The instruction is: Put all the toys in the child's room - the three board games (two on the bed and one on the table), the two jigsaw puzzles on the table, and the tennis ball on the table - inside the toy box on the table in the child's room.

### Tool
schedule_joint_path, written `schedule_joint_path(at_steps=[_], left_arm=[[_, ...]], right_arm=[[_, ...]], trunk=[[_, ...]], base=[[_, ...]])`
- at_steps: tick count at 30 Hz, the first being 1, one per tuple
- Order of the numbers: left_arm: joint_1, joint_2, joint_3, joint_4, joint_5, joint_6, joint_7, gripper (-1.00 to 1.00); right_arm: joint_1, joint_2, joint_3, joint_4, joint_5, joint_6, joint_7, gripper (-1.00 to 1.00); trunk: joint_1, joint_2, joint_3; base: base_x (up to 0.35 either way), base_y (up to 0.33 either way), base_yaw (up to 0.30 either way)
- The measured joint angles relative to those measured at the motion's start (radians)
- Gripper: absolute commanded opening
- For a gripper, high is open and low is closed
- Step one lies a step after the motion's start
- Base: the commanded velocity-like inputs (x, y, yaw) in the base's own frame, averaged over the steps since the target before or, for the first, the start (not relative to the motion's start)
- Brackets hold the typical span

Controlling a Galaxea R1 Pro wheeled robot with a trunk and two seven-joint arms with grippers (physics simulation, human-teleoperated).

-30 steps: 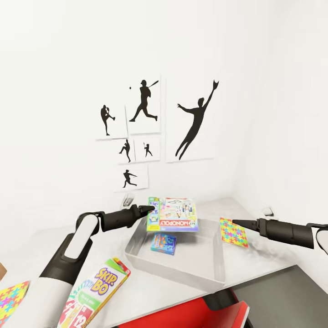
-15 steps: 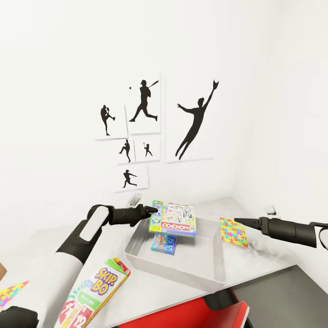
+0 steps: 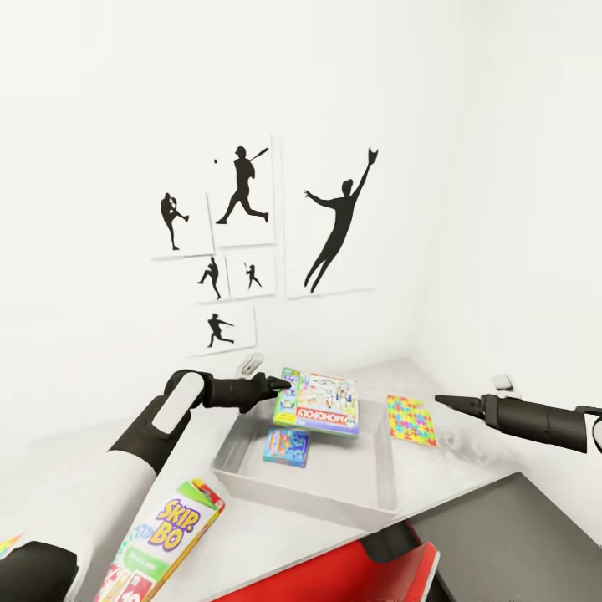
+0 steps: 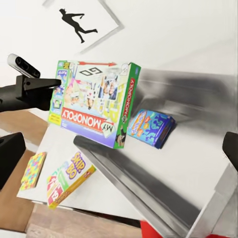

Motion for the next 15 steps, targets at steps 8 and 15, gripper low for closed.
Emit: schedule_joint_path(at_steps=[8,15], left_arm=[[0.005,0.002,-0.002,0.014,-0.001,-0.007,-0.003,-1.0],[0.006,0.001,-0.002,0.037,-0.001,-0.01,-0.007,-1.0]], right_arm=[[0.0,0.002,-0.002,0.0,0.002,0.0,0.0,1.0],[0.001,0.004,0.001,0.0,0.004,0.0,0.0,1.0]], trunk=[[0.0,0.0,0.0],[0.0,0.0,0.0]], base=[[0.0,0.0,-0.173],[0.0,0.0,-0.043]])
